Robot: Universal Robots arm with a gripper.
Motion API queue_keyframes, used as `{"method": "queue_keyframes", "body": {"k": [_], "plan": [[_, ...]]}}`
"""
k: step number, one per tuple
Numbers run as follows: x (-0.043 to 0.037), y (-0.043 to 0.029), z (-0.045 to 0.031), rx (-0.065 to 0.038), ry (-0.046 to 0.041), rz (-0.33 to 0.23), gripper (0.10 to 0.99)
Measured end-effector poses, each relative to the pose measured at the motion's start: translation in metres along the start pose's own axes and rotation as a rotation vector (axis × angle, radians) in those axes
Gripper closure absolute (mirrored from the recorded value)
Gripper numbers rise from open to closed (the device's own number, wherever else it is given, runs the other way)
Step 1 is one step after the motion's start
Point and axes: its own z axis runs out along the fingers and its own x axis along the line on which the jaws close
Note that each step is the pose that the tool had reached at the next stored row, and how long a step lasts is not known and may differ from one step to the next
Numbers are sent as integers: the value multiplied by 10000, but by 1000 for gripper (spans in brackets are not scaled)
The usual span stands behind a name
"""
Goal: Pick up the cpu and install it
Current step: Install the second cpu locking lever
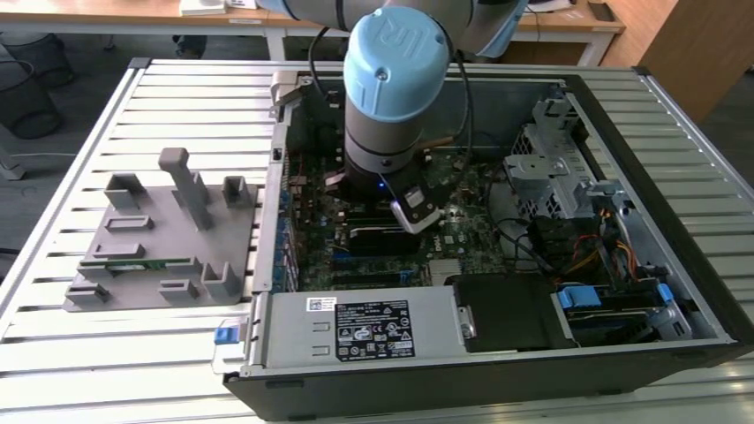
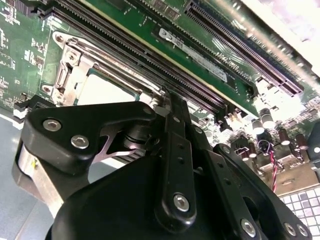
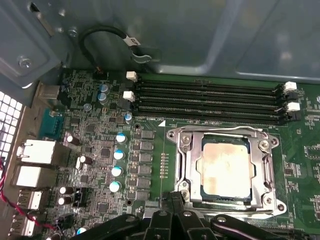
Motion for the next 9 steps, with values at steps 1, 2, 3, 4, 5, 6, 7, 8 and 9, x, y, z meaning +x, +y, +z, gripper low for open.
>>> {"method": "queue_keyframes", "body": {"k": [1, 2, 3, 4, 5, 6, 7, 8, 9], "plan": [[-1, 4, 3, -4, 0, -1, 980], [-1, 6, 4, -7, 0, -2, 980], [-1, 6, 5, -7, 0, -2, 980], [0, 7, 4, -6, 1, -1, 980], [0, 8, 0, -3, 2, 0, 980], [0, 12, -8, -5, 1, 0, 980], [0, 16, -18, -12, -2, -2, 980], [0, 21, -32, -12, -2, -1, 980], [0, 26, -49, -9, -1, 0, 980]]}}
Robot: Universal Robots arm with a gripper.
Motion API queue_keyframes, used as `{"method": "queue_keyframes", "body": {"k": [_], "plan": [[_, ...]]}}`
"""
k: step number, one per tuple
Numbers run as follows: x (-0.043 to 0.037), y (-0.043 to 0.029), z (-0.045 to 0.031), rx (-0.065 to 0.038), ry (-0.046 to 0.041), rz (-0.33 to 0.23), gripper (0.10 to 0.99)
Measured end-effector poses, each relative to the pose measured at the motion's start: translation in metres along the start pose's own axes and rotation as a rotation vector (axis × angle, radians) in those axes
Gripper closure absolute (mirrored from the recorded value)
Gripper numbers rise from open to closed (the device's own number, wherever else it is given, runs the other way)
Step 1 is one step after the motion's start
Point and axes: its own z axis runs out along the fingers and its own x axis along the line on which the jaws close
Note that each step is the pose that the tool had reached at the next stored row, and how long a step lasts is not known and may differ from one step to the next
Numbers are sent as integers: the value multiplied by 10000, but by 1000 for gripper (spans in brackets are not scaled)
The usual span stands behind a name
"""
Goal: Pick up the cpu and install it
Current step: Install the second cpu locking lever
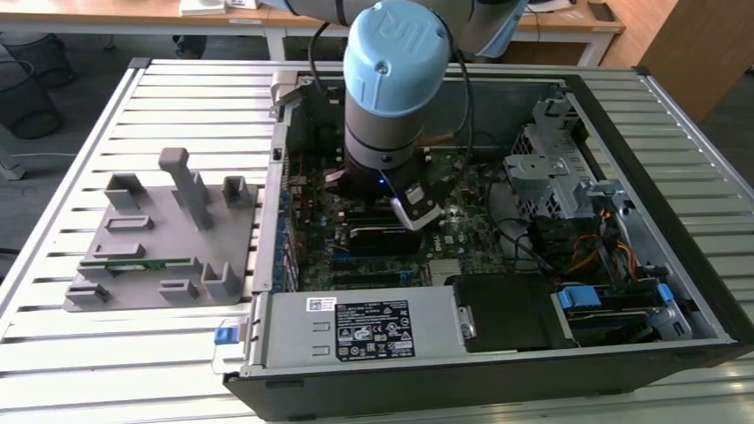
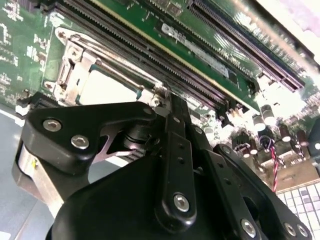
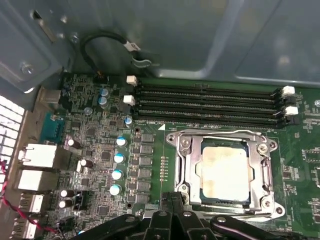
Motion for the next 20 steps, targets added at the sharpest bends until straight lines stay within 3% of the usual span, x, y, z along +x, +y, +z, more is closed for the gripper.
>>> {"method": "queue_keyframes", "body": {"k": [7, 20], "plan": [[0, 43, -127, 1, 1, 0, 980], [0, 132, -391, -113, -5, -3, 980]]}}
